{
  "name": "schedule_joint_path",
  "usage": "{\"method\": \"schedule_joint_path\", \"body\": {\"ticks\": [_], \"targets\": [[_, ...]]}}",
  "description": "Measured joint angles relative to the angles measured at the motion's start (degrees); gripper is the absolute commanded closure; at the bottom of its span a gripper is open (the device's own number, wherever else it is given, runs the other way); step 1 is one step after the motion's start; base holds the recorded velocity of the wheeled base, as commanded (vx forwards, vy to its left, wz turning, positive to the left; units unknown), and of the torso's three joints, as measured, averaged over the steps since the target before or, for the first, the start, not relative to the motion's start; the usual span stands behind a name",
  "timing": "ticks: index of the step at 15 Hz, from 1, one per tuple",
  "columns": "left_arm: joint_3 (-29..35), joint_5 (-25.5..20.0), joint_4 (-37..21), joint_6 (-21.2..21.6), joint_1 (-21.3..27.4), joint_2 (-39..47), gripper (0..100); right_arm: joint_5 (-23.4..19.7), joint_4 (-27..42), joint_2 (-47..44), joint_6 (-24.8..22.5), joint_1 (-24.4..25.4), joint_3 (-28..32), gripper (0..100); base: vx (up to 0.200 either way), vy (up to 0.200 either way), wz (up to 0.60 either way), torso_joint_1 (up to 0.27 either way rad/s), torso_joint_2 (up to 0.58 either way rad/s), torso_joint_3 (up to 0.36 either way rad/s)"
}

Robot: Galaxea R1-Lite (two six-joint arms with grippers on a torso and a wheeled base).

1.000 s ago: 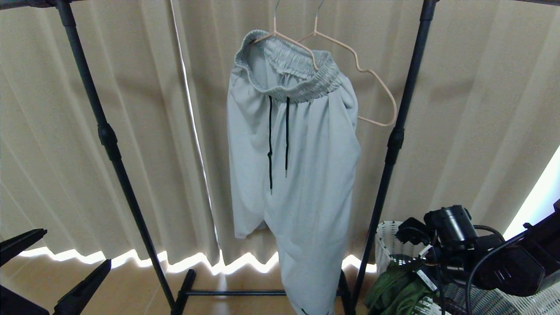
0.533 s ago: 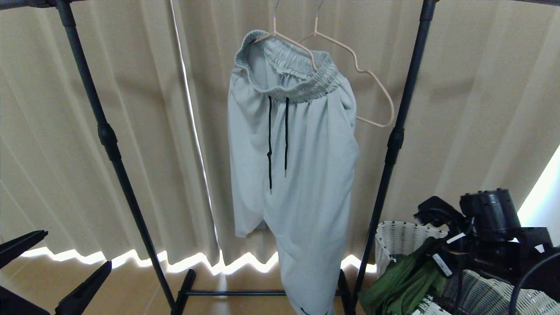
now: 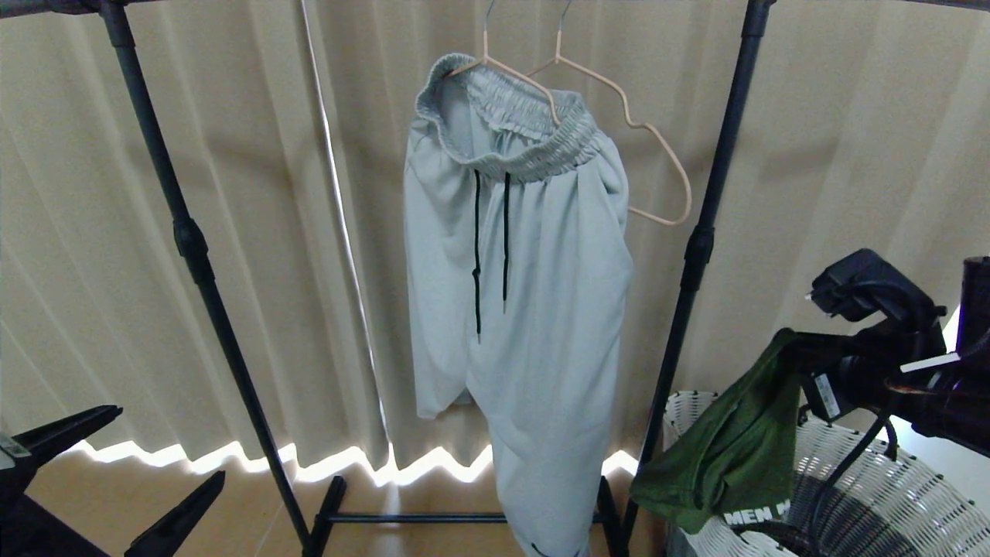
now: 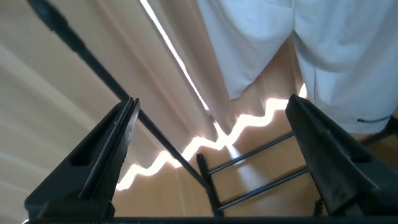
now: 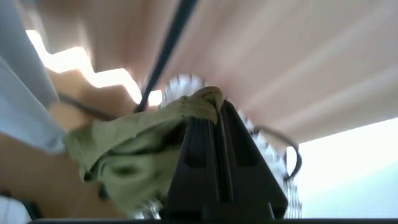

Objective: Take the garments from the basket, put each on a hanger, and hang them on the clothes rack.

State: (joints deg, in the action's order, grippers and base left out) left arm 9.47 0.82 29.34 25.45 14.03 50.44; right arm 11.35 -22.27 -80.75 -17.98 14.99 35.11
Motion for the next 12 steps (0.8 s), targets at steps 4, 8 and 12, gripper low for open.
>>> {"method": "schedule_joint_path", "body": {"ticks": [4,8,12], "targets": [[3.2,0.0,0.1,4.1,1.4,7.1,0,-0.4,0.7,1.2,-0.1,5.4,6.4,100,0.000,0.000,0.00,0.000,0.00,0.000],[9.5,-0.1,1.0,-3.4,9.2,13.4,0,-3.4,0.1,2.1,0.8,11.0,8.6,100,0.000,0.000,0.00,0.000,0.00,0.000],[12.7,-0.3,1.2,-7.3,21.7,18.3,0,-7.8,0.4,3.5,2.3,15.0,8.6,100,0.000,0.000,0.00,0.000,0.00,0.000]]}}
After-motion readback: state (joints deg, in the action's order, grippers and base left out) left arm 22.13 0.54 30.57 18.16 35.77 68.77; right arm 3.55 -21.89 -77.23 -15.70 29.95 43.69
